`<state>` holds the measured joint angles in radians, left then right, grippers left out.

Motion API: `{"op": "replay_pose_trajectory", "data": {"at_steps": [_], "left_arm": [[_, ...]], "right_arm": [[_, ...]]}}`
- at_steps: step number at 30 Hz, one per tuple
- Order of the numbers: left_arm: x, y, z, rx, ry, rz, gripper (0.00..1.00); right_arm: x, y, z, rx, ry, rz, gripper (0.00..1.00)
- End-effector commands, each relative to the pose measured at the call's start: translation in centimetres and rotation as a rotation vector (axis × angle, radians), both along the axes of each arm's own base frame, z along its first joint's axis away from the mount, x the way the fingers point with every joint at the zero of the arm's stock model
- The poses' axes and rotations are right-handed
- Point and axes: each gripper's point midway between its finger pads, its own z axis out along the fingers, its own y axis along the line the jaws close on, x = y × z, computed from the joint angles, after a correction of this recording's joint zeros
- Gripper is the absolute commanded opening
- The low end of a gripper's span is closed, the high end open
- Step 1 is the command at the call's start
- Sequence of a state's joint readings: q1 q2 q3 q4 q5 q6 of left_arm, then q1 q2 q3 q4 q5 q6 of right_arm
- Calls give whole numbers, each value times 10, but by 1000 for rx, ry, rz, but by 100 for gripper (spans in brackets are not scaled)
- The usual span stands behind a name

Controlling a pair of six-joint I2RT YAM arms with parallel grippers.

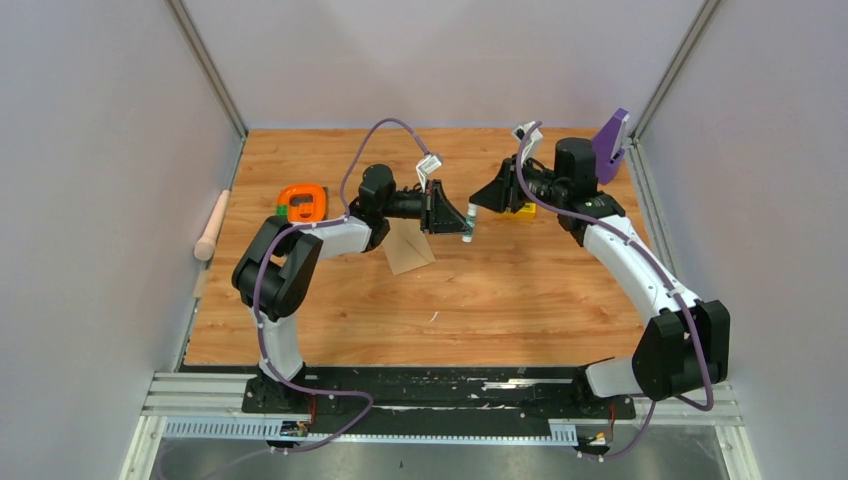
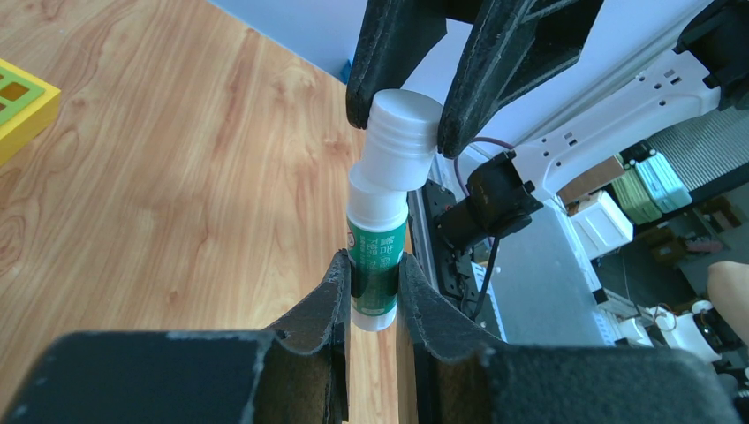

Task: Place the letter into the envelope and seal it
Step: Close the solid glue cap on the solid glue.

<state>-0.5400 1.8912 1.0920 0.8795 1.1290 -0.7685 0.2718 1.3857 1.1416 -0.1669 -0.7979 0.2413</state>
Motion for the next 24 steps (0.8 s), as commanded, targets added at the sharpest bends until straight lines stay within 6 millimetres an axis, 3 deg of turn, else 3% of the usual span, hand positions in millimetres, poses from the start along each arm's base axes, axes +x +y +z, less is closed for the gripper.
{"op": "replay_pose_trajectory", "data": {"at_steps": [1,9,24], "left_arm": [[2,0,20,-38,-81,-11,0],[1,0,21,-41,-87,-13,0],[1,0,26,-47,-95,-15,0]], "right_arm": [[4,1,26,12,-88,-2,27],[3,0,29,9,-100,1,27],[-2,4,14,-2,-76,30,25]]}}
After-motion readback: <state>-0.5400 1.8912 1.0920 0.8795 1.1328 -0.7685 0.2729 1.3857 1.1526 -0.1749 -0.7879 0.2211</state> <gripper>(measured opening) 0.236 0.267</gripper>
